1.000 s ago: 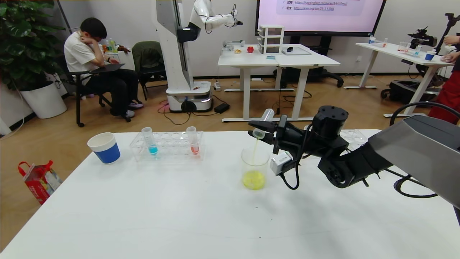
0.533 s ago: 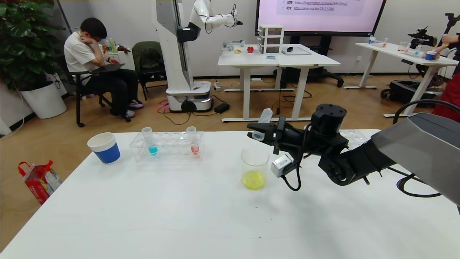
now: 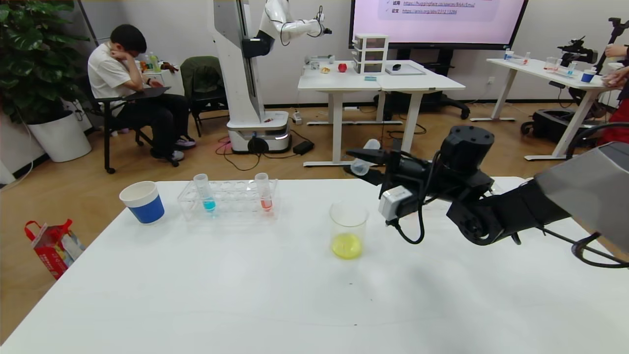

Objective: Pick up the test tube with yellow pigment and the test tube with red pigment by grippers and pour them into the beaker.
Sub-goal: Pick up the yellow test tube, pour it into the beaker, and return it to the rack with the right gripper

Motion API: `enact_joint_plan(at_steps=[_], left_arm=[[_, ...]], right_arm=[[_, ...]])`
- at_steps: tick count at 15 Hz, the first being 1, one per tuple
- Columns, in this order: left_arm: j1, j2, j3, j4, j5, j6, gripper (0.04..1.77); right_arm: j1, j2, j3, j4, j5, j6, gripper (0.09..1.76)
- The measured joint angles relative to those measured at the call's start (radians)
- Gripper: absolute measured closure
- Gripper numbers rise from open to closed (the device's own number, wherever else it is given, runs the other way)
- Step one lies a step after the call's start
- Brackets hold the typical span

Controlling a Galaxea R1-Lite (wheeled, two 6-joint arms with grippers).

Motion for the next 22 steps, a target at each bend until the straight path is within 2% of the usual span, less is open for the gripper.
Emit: enact_joint_plan(at_steps=[2,5,7,8,10,14,19,22], left_arm=[[0.000,0.000,0.000,0.000,0.000,0.000,0.06],[0.000,0.000,0.000,0.000,0.000,0.000,0.06],[0.000,0.000,0.000,0.000,0.000,0.000,0.06],[0.000,0.000,0.000,0.000,-0.001,0.000,0.06],[0.000,0.000,0.000,0.000,-0.001,0.000,0.06],[0.000,0.000,0.000,0.000,-0.001,0.000,0.06],[0.000,0.000,0.000,0.000,0.000,0.000,0.06],[0.000,0.000,0.000,0.000,0.000,0.000,0.06]], right_arm=[[-0.002,-0.052,0.020,-0.008,-0.066,0.193,1.34],[0.006,-0.105,0.059,-0.123,-0.260,0.532,1.34],[0.014,-0.120,0.083,-0.223,-0.438,0.805,1.34],[0.017,-0.125,0.097,-0.241,-0.528,0.901,1.34],[0.011,-0.140,0.147,-0.231,-0.624,1.022,1.34],[-0.002,-0.208,0.291,-0.108,-0.723,1.247,1.34],[-0.058,-0.284,0.350,-0.010,-0.722,1.336,1.34],[-0.165,-0.302,0.357,-0.007,-0.690,1.381,1.34]])
